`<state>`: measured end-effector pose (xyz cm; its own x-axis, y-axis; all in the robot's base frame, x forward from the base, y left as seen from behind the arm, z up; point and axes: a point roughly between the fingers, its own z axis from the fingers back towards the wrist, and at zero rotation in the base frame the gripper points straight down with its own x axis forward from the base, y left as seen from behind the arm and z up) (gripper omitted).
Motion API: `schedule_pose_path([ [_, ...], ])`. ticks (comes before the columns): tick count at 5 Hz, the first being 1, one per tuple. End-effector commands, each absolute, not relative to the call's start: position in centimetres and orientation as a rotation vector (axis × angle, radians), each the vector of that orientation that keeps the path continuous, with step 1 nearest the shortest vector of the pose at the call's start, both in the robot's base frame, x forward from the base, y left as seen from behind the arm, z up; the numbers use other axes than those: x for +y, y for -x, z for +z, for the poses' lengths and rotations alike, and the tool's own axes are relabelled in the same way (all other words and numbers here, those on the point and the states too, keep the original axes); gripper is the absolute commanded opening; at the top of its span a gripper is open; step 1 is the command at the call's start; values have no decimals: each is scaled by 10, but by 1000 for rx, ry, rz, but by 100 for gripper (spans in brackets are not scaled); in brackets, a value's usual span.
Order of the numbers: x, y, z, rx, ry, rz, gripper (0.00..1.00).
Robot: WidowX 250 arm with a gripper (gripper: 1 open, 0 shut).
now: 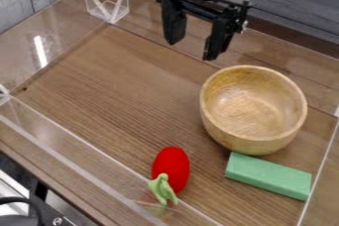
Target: Move the red object to the right side of the table
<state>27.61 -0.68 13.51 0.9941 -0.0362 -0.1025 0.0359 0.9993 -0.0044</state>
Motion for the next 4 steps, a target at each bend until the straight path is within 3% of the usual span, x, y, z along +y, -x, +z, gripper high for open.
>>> schedule_pose_path([
  [1,-13,-278,156,31,0,-18,100],
  [3,-27,-280,164,17,-7,-8,100],
  [4,-13,-287,163,9,-13,-1,100],
])
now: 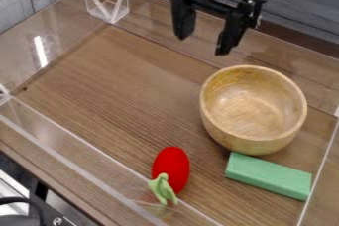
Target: Move the red object to the right side of the table
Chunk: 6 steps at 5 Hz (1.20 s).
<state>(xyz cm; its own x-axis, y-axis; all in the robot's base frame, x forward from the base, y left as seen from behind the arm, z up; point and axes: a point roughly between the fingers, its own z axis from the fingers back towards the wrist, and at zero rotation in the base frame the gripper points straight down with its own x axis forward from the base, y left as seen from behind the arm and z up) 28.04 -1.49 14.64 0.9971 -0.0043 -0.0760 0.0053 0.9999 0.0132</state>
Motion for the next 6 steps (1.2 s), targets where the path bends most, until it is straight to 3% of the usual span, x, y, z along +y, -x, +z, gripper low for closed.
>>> schedule_pose_path([
  [1,2,-291,159,6,-15,14,100],
  [3,12,-293,133,25,-9,108,100],
  [6,-2,-296,158,18,-8,39,100],
])
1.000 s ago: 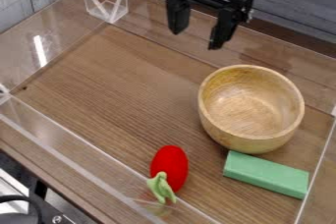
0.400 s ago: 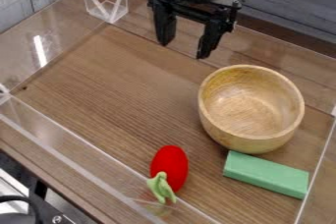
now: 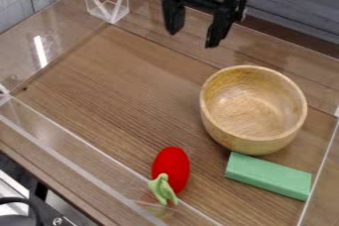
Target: Move the red object to the right side of the table
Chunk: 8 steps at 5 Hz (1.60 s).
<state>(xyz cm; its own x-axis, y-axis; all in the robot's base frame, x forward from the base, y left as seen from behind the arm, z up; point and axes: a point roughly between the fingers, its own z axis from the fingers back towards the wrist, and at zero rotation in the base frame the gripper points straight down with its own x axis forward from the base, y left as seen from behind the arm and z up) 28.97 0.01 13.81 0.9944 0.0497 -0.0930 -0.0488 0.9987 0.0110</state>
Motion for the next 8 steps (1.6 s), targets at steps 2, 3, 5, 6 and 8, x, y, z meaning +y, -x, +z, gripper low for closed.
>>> schedule_pose_path([
  [2,-5,-286,155,55,-2,-14,100],
  [3,-4,-282,149,75,1,-59,100],
  [5,3,-292,155,63,3,-143,100],
  [6,5,-290,153,84,6,-211,100],
  [8,2,-279,152,104,24,-174,100],
])
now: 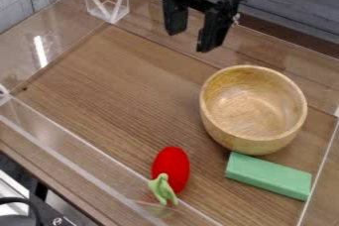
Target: Move the red object to the right side of the table
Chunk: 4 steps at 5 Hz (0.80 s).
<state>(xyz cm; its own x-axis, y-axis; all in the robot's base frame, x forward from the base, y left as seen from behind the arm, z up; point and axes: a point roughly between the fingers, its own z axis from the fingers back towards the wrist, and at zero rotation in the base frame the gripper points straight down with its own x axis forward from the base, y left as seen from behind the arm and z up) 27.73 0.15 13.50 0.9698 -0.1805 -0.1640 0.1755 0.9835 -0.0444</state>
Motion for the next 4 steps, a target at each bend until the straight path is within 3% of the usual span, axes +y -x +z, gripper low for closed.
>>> schedule_pose_path([
  [1,-2,-271,155,101,27,-96,100],
  [4,-11,-280,170,77,24,-144,100],
])
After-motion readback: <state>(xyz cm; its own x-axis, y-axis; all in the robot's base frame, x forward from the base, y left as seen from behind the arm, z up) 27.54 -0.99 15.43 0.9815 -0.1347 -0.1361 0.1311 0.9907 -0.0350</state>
